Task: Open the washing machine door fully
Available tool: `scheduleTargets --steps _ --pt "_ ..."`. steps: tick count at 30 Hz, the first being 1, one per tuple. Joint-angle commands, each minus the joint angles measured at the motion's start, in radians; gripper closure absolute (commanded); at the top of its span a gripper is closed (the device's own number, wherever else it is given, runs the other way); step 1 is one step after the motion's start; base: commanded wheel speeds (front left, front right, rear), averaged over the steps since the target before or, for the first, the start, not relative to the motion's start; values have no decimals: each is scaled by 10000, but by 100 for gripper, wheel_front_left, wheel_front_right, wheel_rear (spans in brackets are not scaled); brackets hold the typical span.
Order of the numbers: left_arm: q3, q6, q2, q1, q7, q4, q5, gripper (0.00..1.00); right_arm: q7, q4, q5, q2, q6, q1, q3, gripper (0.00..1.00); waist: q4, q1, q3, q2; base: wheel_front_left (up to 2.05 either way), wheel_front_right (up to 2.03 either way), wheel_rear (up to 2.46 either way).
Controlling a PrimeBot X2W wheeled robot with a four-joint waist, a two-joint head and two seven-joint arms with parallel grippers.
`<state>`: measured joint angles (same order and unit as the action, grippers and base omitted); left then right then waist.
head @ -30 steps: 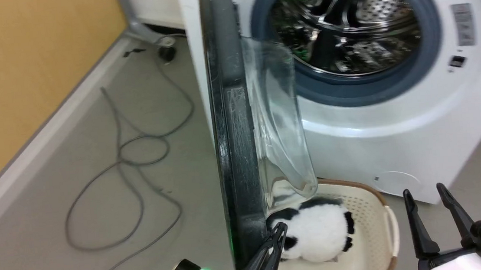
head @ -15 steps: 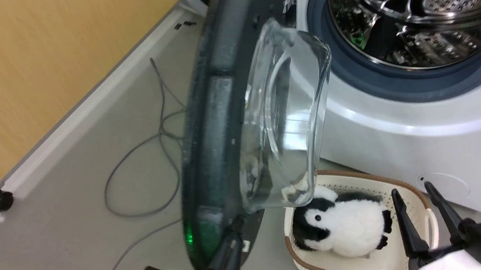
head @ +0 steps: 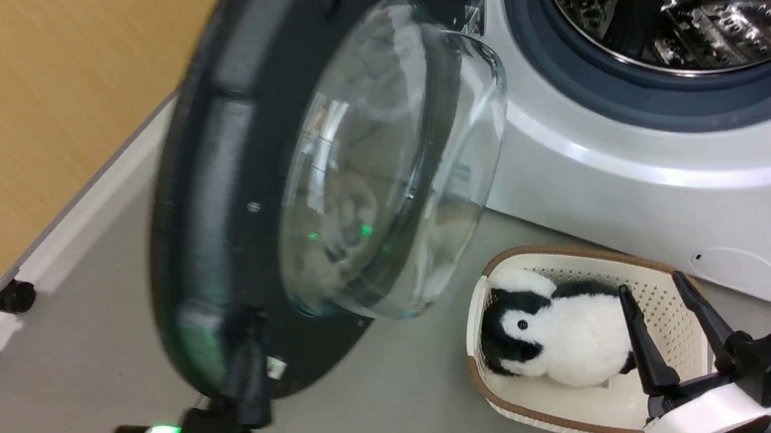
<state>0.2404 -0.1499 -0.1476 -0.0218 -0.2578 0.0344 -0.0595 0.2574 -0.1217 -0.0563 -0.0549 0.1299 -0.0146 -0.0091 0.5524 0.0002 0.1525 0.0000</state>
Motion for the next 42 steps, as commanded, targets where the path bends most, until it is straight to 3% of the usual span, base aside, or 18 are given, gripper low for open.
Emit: scheduleTargets --steps 1,9,20,28,42 --pt "-351 -119 -47 73 -40 -90 -118 100 44 39 89 -49 8 -182 -72 0 9 -2 124 0 0 0 0" --pt "-1807 -77 266 533 -40 -466 -445 100 44 191 172 -273 8 -214 -285 0 53 -2 683 0 0 0 0" --pt "-3875 319 651 1741 -40 -1430 -600 100 44 279 250 -631 8 -605 -226 0 -202 -2 1345 0 0 0 0" --pt "-5346 752 654 2734 -40 -2272 -455 100 44 327 299 -882 8 -817 -292 0 -631 -2 1885 0 0 0 0" --pt "-6914 991 265 4100 -40 -3574 -230 100 44 341 378 -1104 8 -1201 -310 0 -1248 -2 2515 0 0 0 0"
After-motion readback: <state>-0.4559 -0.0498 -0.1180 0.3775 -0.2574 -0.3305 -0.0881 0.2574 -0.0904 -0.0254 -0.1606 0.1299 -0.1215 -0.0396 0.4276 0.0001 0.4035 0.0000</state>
